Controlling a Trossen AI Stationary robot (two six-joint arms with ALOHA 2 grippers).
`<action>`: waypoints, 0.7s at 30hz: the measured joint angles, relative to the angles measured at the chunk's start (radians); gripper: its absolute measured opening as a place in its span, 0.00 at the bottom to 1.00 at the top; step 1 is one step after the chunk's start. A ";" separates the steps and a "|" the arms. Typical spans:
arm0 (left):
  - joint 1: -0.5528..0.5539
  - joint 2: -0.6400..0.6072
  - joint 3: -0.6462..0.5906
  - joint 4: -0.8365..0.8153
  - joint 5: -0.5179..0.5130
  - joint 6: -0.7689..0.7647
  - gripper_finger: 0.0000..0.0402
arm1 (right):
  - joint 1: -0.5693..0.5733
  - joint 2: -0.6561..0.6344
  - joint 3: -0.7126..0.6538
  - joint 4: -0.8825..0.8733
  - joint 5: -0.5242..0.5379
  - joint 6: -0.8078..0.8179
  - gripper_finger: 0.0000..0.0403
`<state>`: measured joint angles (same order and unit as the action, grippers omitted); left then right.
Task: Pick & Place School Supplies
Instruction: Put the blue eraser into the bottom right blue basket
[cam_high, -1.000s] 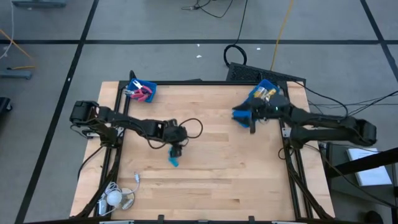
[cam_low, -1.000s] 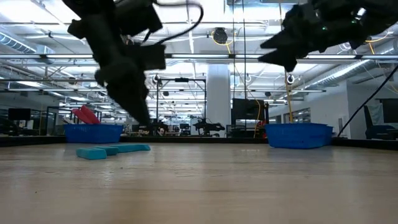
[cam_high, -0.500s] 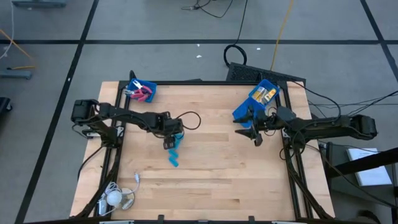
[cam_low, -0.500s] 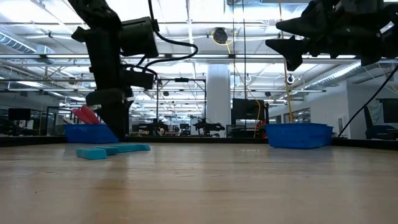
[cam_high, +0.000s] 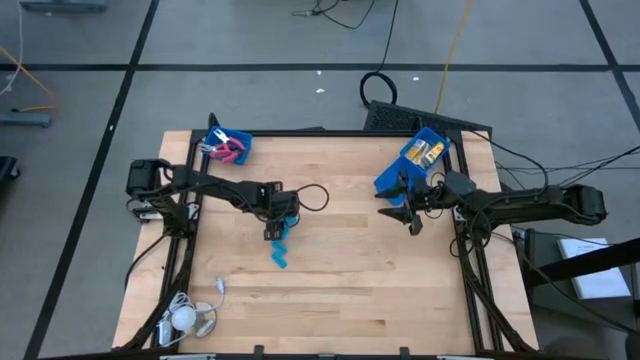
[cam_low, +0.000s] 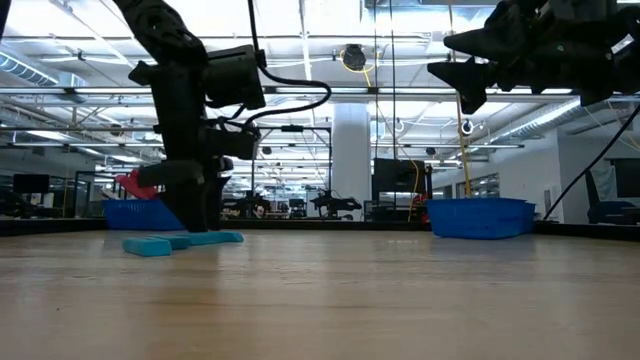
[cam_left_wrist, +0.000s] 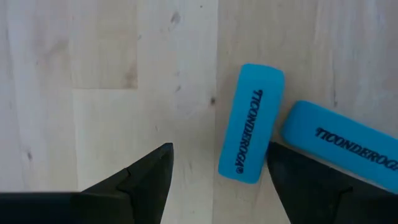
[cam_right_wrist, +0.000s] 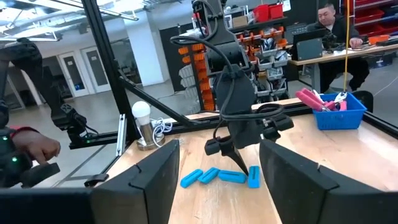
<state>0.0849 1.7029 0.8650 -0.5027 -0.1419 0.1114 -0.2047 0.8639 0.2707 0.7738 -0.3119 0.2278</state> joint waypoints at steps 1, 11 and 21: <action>0.000 0.007 0.000 0.004 0.001 0.011 0.66 | 0.000 0.000 0.000 0.000 0.000 0.000 0.53; 0.000 0.012 -0.003 0.028 0.057 0.040 0.44 | 0.000 0.000 0.000 0.000 0.000 0.000 0.53; -0.002 0.015 -0.009 0.126 0.060 0.019 0.20 | 0.000 0.000 0.000 0.000 -0.001 0.028 0.53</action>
<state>0.0830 1.7180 0.8562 -0.3771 -0.0815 0.1303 -0.2050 0.8639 0.2710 0.7738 -0.3126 0.2555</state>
